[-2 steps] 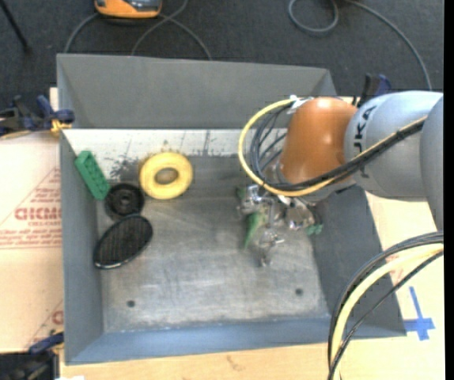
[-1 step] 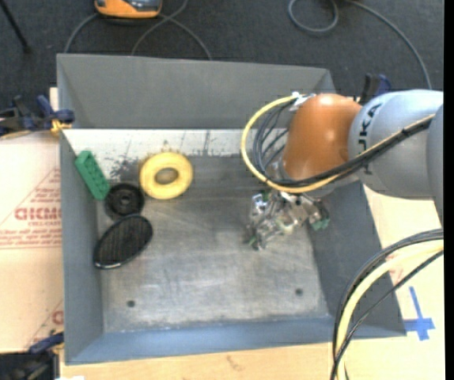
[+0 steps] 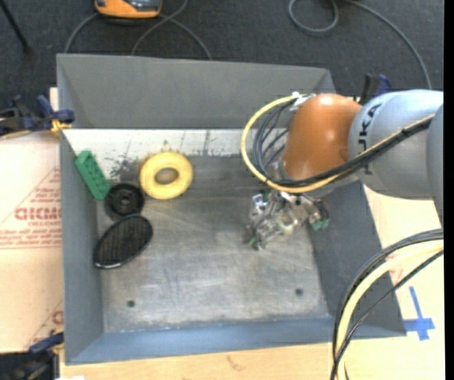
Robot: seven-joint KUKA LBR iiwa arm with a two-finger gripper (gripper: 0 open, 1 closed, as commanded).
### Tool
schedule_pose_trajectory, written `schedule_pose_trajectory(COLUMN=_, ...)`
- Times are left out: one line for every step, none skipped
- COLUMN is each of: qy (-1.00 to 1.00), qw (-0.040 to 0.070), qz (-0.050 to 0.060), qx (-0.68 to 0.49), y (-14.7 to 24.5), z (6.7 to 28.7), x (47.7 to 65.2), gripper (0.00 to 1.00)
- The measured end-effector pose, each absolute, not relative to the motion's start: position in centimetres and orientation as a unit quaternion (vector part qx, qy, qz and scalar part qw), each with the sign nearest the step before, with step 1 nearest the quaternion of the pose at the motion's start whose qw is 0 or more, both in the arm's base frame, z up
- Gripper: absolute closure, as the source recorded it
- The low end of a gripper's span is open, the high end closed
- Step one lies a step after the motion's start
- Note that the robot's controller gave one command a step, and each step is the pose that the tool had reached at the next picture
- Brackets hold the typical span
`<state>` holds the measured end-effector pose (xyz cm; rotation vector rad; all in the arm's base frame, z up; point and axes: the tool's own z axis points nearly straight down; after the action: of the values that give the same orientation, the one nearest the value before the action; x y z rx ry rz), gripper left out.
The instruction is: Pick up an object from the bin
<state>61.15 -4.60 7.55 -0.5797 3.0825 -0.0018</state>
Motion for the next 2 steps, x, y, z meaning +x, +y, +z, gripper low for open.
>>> schedule_pose_trajectory(qy=0.983, qw=0.002, qz=0.0, qx=-0.184, y=-4.6, z=7.85, x=61.11, gripper=1.0)
schedule_pose_trajectory(qy=0.983, qw=0.0, qz=0.001, qx=-0.184, y=-4.58, z=8.84, x=60.95, gripper=1.0)
